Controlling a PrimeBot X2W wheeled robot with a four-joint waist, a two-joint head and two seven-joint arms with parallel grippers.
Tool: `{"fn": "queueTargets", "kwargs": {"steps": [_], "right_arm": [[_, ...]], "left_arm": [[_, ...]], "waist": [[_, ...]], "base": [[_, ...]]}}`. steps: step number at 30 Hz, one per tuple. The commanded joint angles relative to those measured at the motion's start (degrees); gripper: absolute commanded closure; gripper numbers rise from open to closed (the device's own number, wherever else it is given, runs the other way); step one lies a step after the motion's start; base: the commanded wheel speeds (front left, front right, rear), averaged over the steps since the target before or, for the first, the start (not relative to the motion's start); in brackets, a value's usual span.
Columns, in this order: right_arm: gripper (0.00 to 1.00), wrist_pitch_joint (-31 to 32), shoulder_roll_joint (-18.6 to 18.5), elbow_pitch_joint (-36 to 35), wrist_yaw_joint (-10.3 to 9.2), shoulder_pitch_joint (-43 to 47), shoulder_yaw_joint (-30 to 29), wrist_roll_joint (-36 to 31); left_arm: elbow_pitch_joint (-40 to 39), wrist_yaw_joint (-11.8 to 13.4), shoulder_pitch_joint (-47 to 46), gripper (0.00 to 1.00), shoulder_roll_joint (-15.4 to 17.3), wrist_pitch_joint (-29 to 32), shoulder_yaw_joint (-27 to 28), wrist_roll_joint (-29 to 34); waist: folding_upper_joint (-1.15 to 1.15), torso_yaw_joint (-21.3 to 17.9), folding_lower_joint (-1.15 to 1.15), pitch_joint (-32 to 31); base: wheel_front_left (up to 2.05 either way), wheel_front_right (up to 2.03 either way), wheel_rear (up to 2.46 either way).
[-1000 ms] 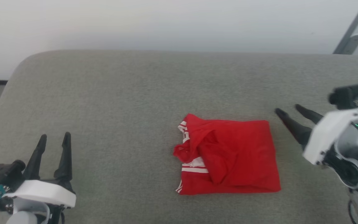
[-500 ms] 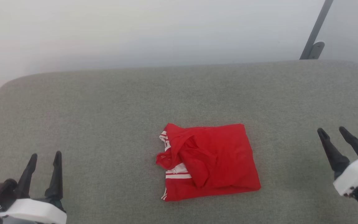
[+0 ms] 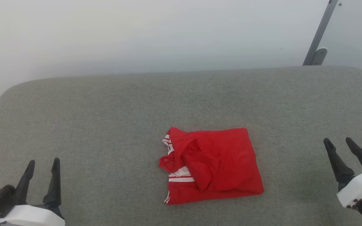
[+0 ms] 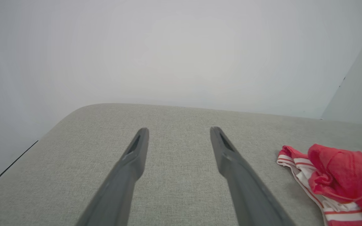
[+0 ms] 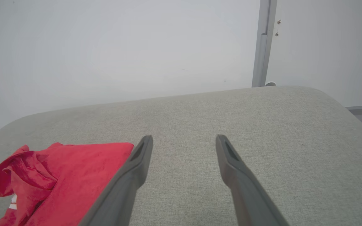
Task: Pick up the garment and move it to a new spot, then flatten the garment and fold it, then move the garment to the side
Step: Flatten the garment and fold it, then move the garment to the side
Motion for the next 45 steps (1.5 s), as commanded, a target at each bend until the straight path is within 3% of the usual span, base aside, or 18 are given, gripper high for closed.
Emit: {"fn": "queueTargets", "kwargs": {"steps": [1,21,33,45], "right_arm": [[0.0,-0.3,0.2,0.1,0.03,0.4,0.0,0.3],[0.0,3.4,0.6,-0.4,0.03,-0.3,2.6,2.1],[0.0,19.8,0.7,3.8,0.03,-5.6,8.7,4.9],[0.0,39.0,1.1,10.7,0.03,-12.1,5.9,2.6]], "left_arm": [[0.2,-0.1,0.4,0.0,0.3,-0.2,0.2,0.1],[1.3,-0.1,-0.6,0.0,-0.6,-0.2,-1.5,-0.5],[2.5,-0.1,-2.0,0.0,-1.3,-0.2,-4.2,-1.4],[2.3,-0.1,-4.8,0.0,-3.0,-0.2,-6.5,-1.2]], "waist": [[0.0,0.1,0.0,0.0],[0.0,3.0,0.0,-0.2],[0.0,8.4,0.0,1.8],[0.0,14.9,0.0,7.3]], "base": [[0.0,0.0,0.0],[0.0,0.0,0.0],[0.0,0.0,0.0],[0.0,0.0,0.0]]}}
